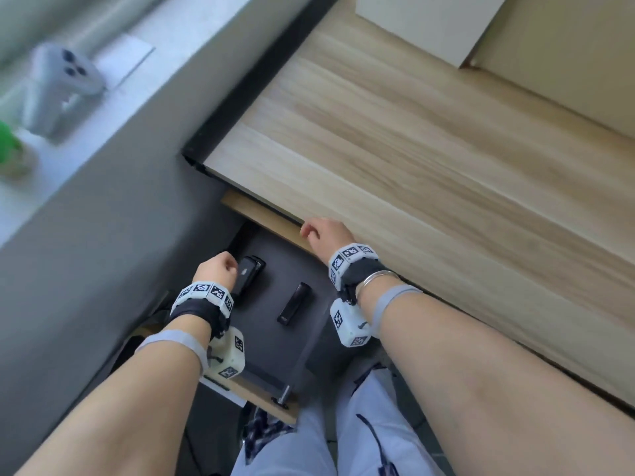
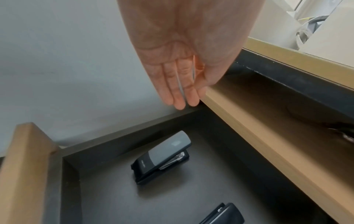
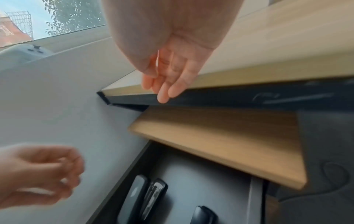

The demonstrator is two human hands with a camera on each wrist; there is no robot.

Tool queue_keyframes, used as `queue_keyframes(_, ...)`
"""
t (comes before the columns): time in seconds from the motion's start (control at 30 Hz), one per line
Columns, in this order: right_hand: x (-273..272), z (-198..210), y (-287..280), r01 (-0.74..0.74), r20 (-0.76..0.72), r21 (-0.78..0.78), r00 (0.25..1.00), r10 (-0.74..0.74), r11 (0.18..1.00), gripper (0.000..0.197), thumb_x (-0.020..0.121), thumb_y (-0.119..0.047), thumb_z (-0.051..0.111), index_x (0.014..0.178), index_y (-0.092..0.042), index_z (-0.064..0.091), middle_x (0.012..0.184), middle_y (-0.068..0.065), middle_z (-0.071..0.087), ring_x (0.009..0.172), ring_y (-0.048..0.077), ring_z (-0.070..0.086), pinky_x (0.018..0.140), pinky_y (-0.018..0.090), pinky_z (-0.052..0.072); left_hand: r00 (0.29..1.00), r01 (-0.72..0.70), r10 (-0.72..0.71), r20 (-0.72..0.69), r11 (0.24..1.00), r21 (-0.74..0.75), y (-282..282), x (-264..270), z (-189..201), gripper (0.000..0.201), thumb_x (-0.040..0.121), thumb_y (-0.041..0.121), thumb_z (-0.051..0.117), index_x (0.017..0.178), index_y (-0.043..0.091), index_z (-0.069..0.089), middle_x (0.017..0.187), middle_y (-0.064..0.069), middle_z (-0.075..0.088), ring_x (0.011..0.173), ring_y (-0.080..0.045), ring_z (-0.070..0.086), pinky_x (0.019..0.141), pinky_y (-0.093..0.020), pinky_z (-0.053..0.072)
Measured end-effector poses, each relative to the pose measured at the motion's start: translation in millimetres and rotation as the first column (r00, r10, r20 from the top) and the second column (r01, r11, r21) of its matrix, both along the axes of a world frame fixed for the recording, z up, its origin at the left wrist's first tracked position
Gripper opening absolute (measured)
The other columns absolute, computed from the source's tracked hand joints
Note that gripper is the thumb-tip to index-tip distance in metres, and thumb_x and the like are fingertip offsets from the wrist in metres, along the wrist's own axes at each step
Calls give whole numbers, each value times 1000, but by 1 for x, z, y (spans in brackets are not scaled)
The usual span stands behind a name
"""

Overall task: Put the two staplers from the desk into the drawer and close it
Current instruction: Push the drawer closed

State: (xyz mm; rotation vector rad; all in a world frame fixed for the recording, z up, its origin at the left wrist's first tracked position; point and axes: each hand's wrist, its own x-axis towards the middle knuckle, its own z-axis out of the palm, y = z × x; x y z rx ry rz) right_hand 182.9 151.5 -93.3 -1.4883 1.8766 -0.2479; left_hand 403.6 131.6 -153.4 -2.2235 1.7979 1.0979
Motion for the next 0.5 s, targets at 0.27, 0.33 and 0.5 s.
queue_keyframes(0.27,-90,-13,12,276,-351,-177,879,-323,945,40,89,-10,47,127,-21,56,143,5,47,129,29,43,104,40,36,983,-124,110,144,988,89,34,45,-11,26,86,6,42,99,11,64,105,-18,68,88,-33,58,72,-28,40)
queue_keyframes(0.33,-101,-25,20,345,-404,-202,823,-399,917,48,90,-14,47,135,-30,50,154,0,35,140,25,32,110,42,28,976,-166,141,167,975,148,50,57,-21,25,87,6,43,100,9,63,108,-19,67,85,-31,55,73,-29,39)
queue_keyframes(0.5,-104,-50,30,361,-481,-241,761,-434,901,55,94,-26,37,145,-45,29,161,-11,18,150,17,14,119,46,9,946,-279,225,235,933,230,84,75,-41,24,87,6,43,103,4,62,107,-24,66,82,-31,54,74,-33,43)
